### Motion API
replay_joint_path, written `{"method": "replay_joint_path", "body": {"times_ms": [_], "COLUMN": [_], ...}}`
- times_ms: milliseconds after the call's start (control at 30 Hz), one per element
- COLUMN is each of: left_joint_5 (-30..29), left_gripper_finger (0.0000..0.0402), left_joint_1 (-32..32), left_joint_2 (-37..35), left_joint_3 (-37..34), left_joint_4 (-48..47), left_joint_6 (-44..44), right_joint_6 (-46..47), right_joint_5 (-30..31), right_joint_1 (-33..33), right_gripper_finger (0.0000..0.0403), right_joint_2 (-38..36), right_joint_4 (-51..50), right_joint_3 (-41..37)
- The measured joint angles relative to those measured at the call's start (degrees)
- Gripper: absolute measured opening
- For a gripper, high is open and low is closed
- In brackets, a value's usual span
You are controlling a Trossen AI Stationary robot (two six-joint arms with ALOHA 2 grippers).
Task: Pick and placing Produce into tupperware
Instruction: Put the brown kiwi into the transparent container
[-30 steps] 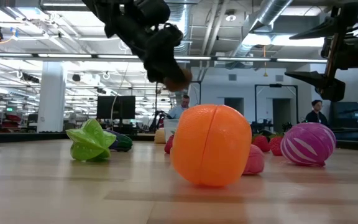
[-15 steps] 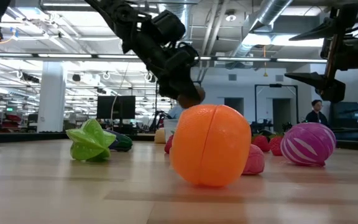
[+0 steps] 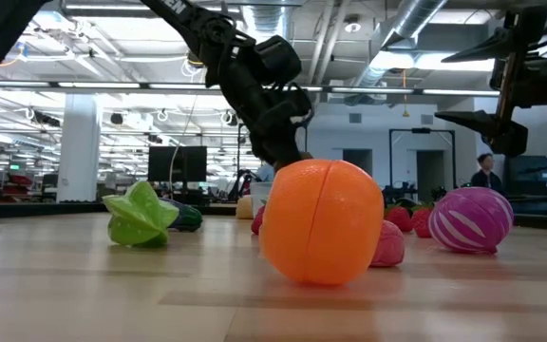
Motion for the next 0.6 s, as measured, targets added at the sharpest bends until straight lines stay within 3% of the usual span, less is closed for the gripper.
{"method": "replay_joint_path", "body": {"times_ms": [600], "left_joint_5": [-2.05], "left_gripper_finger": [0.0242], "left_joint_1": [0.20], "left_joint_2": [0.00], "left_joint_3": [0.14], "left_joint_4": [-2.15], "left_joint_6": [3.42], "right_joint_6": [-0.02], "right_joint_5": [0.00], "right_joint_1": [0.00], "right_gripper_finger": [0.0381], "right_joint_2": [0.63], "right_joint_4": [0.02], "right_joint_3": [0.00]}}
